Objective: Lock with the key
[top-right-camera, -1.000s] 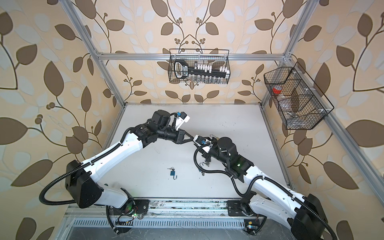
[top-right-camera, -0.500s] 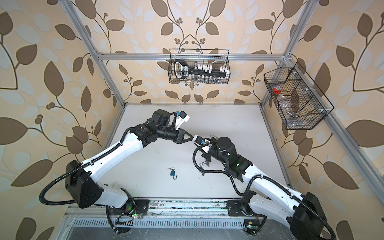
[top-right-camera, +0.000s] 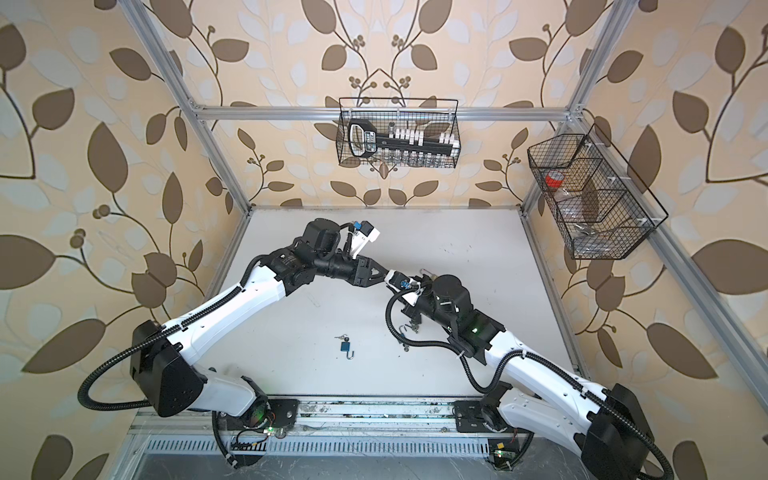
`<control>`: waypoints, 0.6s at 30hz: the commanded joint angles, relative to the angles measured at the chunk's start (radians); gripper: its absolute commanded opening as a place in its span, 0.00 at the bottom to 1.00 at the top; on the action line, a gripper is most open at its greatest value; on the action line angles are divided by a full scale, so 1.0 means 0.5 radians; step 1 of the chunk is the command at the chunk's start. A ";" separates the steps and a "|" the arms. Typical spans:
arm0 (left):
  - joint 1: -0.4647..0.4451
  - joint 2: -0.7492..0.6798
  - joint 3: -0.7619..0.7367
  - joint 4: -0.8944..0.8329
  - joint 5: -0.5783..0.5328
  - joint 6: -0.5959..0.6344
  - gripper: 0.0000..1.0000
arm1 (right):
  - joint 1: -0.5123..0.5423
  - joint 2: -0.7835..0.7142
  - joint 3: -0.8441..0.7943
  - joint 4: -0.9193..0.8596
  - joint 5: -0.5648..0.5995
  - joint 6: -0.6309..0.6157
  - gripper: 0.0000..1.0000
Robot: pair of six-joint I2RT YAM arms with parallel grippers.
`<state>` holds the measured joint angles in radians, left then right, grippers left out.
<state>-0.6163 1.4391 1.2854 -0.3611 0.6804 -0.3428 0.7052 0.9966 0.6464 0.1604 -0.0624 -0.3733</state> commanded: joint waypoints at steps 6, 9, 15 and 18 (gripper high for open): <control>0.036 -0.221 -0.049 0.080 -0.481 -0.061 0.89 | -0.015 -0.071 0.119 -0.268 0.139 0.183 0.00; 0.049 -0.274 -0.115 0.040 -0.759 -0.095 0.99 | -0.116 -0.011 0.187 -0.417 0.067 0.251 0.00; 0.049 -0.275 -0.157 -0.163 -1.106 -0.144 0.99 | -0.380 0.342 0.425 -0.782 -0.091 0.381 0.00; 0.049 -0.270 -0.195 -0.199 -1.174 -0.178 0.99 | -0.446 0.546 0.539 -0.919 -0.133 0.388 0.00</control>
<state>-0.6003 1.3190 1.2022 -0.4225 0.1886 -0.4042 0.4992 1.2148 0.8669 -0.1818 -0.0792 -0.2070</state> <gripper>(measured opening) 0.989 0.234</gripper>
